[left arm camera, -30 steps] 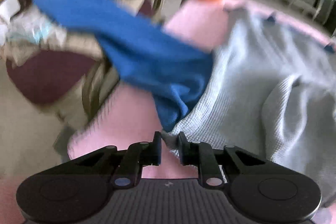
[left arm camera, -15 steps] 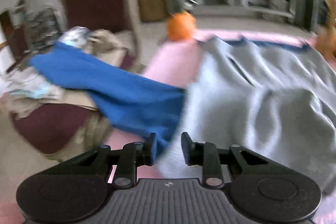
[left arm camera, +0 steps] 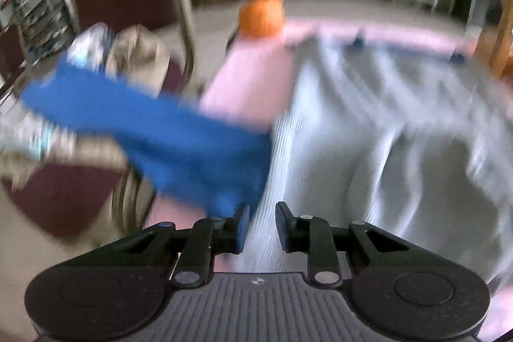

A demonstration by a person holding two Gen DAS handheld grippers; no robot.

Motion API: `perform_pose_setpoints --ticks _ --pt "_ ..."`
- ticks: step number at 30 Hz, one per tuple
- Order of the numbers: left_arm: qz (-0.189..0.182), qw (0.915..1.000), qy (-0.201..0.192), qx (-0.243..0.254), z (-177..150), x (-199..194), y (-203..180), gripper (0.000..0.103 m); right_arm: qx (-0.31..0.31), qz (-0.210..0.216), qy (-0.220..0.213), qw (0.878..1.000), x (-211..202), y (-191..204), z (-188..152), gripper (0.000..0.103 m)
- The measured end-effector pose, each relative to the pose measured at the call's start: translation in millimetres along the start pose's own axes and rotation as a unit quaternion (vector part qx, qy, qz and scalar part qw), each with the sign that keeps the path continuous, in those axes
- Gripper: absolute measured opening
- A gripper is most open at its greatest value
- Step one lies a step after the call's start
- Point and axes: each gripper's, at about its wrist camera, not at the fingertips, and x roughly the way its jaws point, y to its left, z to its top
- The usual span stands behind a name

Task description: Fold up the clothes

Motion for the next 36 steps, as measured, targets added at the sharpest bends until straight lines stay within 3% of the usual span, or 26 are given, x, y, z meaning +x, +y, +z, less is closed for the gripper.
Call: perform_pose_setpoints --ticks 2,6,11,15,17,23,27,30,33,34,36 --pt "-0.005 0.9996 -0.028 -0.006 27.6 -3.3 3.5 0.031 -0.013 0.032 -0.021 0.999 -11.8 19.7 17.3 0.025" --pt "-0.021 0.999 -0.039 -0.009 76.4 31.0 -0.9 0.033 -0.05 0.066 -0.064 0.995 -12.0 60.9 59.0 0.036" --pt "-0.029 0.9993 0.016 -0.016 99.9 119.9 -14.6 0.033 -0.065 0.05 -0.09 0.993 41.7 66.8 103.5 0.046" --pt "-0.019 0.9976 0.065 0.016 100.5 165.5 -23.7 0.035 -0.022 0.008 -0.057 0.998 109.8 30.3 118.3 0.047" --pt "-0.023 0.997 0.068 0.028 102.4 173.1 -26.5 0.041 -0.02 -0.011 -0.023 0.999 133.8 17.2 120.4 0.047" --pt "-0.054 0.9949 0.085 0.012 106.0 194.6 -25.8 0.042 -0.042 -0.039 0.0 0.998 156.3 2.4 117.5 0.047" --pt "-0.066 0.9943 0.084 0.004 105.3 203.5 -25.4 0.036 -0.043 -0.038 0.006 0.998 162.3 -4.7 114.4 0.041" --pt "-0.073 0.9939 0.082 0.001 104.4 207.7 -28.3 0.022 -0.047 -0.031 0.016 0.998 168.9 -6.3 114.4 0.032" --pt "-0.068 0.9948 0.072 0.024 102.9 208.7 -38.7 0.017 -0.06 -0.029 0.027 0.997 175.4 -2.8 111.9 0.02" --pt "-0.063 0.9951 0.068 0.032 102.6 207.6 -41.9 0.006 -0.071 -0.032 0.028 0.997 176.8 1.0 109.8 0.017" --pt "-0.053 0.9958 0.061 0.044 102.2 205.3 -47.9 0.001 -0.095 -0.043 0.028 0.994 179.4 9.5 105.2 0.01"
